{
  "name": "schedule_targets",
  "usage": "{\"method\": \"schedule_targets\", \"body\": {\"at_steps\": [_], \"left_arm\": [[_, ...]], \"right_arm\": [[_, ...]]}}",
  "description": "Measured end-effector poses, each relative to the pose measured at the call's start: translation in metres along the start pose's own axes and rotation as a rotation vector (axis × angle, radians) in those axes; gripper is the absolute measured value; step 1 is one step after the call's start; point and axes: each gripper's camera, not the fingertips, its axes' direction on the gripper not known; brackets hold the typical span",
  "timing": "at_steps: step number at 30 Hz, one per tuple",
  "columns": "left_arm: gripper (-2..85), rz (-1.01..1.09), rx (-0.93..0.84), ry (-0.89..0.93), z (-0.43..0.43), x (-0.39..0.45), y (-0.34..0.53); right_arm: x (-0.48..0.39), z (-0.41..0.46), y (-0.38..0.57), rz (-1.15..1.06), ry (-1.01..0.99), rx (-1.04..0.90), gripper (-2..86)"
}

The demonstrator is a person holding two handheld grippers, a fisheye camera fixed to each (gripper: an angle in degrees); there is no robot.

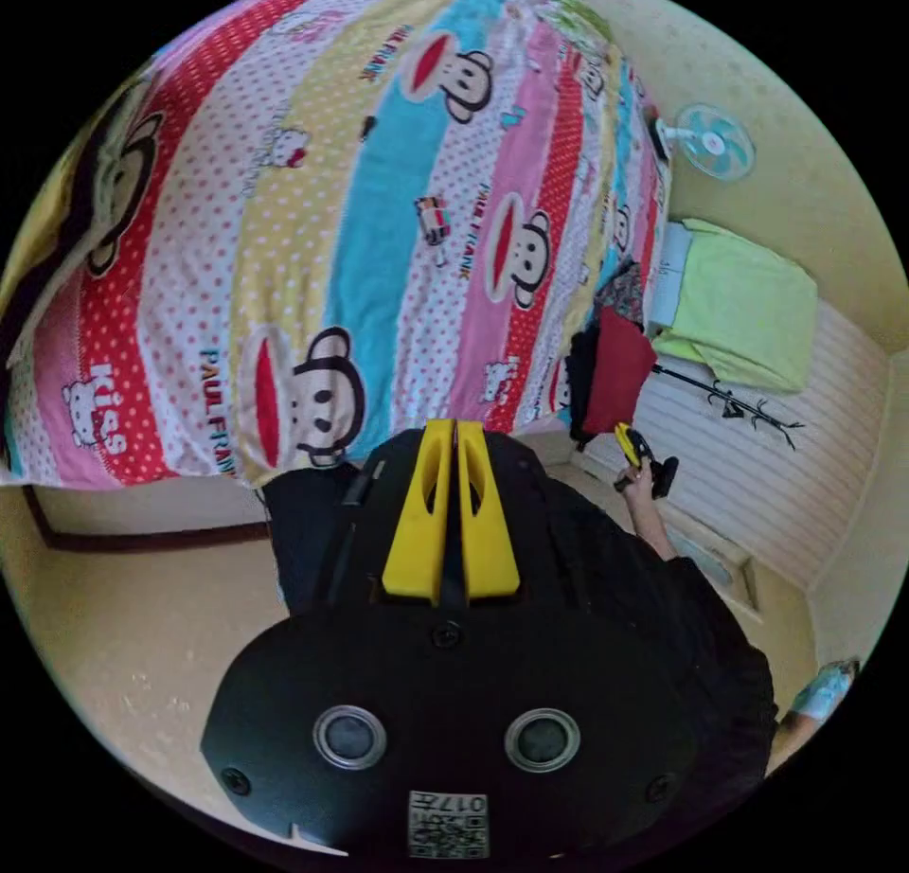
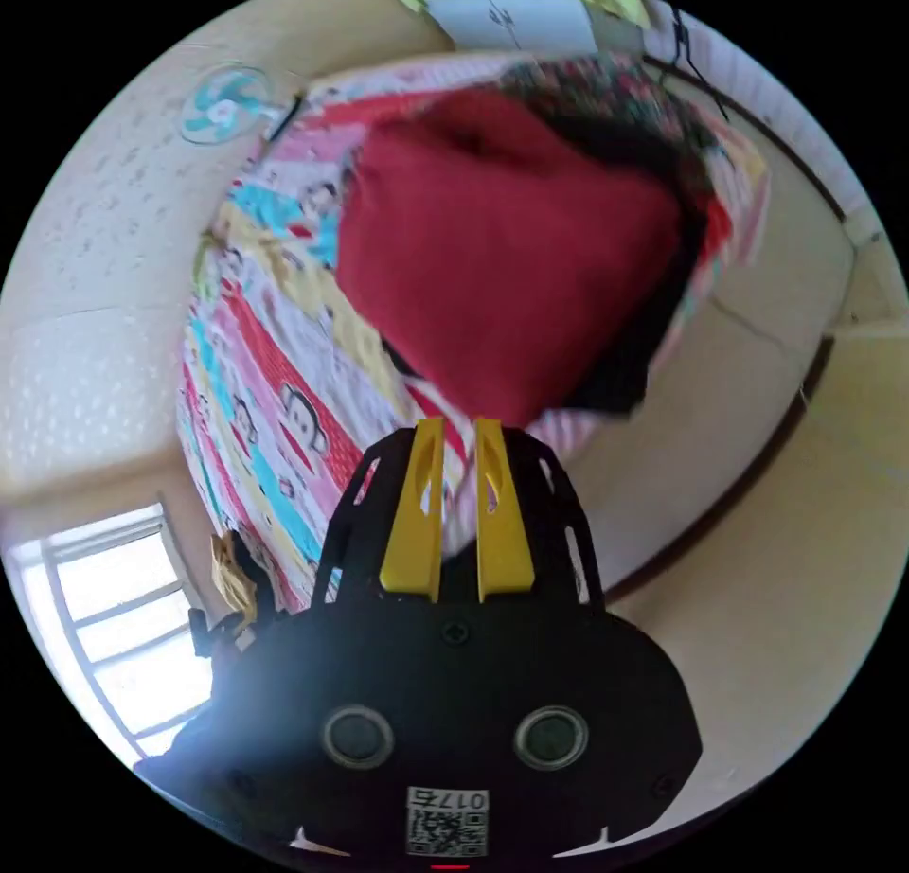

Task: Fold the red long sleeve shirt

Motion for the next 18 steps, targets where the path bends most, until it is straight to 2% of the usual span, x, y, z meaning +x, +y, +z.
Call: {"method": "schedule_targets", "body": {"at_steps": [2, 5, 8, 10, 12, 14, 16, 18], "left_arm": [[0.9, 0.02, 0.005, 0.074, 0.023, 0.021, 0.019], [4.6, 0.017, -0.031, 0.121, 0.058, 0.038, 0.052], [6.2, 0.016, -0.06, 0.051, 0.08, 0.046, 0.081], [6.4, 0.003, -0.03, 0.029, 0.084, 0.048, 0.099], [6.6, -0.009, 0.01, 0.085, 0.086, 0.047, 0.121], [7.1, -0.023, 0.033, 0.185, 0.088, 0.044, 0.136], [8.1, -0.006, 0.06, 0.315, 0.087, 0.046, 0.149], [9.9, 0.06, 0.089, 0.421, 0.081, 0.061, 0.159]], "right_arm": [[-0.008, -0.026, -0.039, -0.063, -0.017, 0.06, 7.0], [-0.017, -0.045, -0.082, -0.163, 0.087, 0.093, 7.9], [-0.009, -0.019, -0.098, -0.258, 0.205, -0.029, 9.7], [0.01, 0.036, -0.085, -0.33, 0.166, -0.292, 10.7], [0.017, 0.044, -0.064, -0.354, 0.127, -0.274, 9.7], [0.02, 0.031, -0.05, -0.354, -0.038, -0.255, 7.8], [0.014, 0.003, -0.029, -0.428, -0.584, -0.229, 5.5], [-0.012, -0.014, -0.008, -0.52, -0.775, -0.222, 4.4]]}}
